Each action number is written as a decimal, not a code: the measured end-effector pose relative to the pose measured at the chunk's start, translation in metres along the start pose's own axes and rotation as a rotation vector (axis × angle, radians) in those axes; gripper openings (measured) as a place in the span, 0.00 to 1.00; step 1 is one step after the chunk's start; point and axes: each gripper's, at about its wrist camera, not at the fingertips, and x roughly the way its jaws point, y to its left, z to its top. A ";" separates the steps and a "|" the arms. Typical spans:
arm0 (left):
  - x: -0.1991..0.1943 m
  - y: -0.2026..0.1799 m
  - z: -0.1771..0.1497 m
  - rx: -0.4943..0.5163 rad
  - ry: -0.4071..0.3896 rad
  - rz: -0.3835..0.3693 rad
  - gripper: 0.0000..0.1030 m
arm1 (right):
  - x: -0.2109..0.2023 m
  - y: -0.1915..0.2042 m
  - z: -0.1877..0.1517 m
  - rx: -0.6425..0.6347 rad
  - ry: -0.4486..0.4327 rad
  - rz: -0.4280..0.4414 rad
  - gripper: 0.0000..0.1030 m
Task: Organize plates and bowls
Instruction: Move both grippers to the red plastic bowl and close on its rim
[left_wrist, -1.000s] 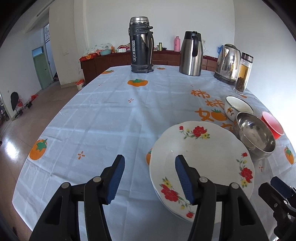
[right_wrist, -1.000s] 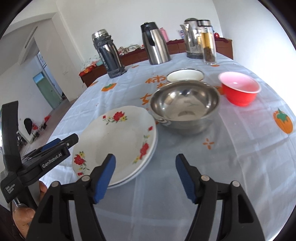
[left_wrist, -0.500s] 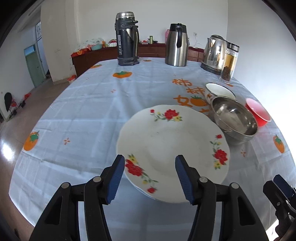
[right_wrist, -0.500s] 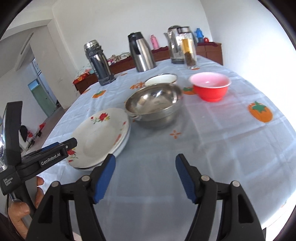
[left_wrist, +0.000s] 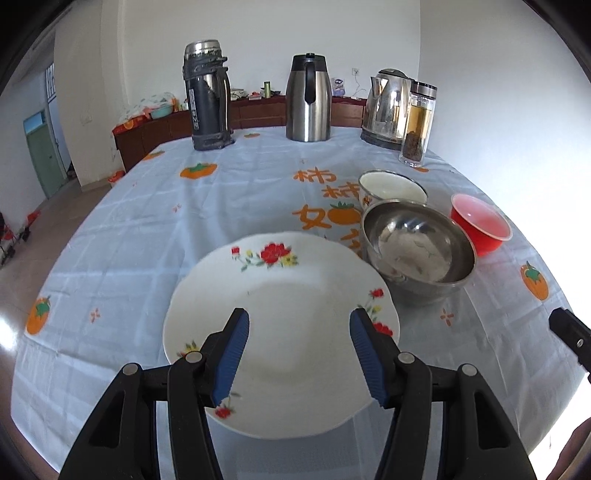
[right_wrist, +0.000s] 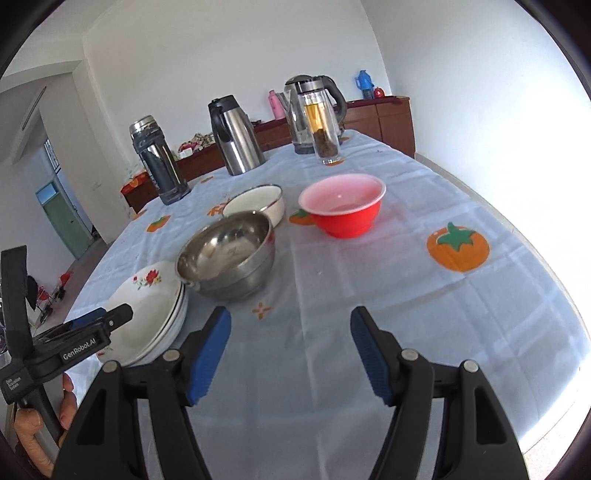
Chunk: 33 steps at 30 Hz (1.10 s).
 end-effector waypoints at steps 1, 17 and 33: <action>0.000 0.000 0.003 -0.002 -0.004 0.002 0.58 | 0.000 -0.002 0.005 0.004 -0.005 0.004 0.66; 0.029 -0.003 0.041 -0.022 0.025 -0.034 0.58 | 0.031 -0.027 0.053 0.042 0.020 0.032 0.26; 0.060 -0.103 0.109 0.092 0.054 -0.177 0.55 | 0.087 -0.084 0.108 0.156 0.052 -0.023 0.29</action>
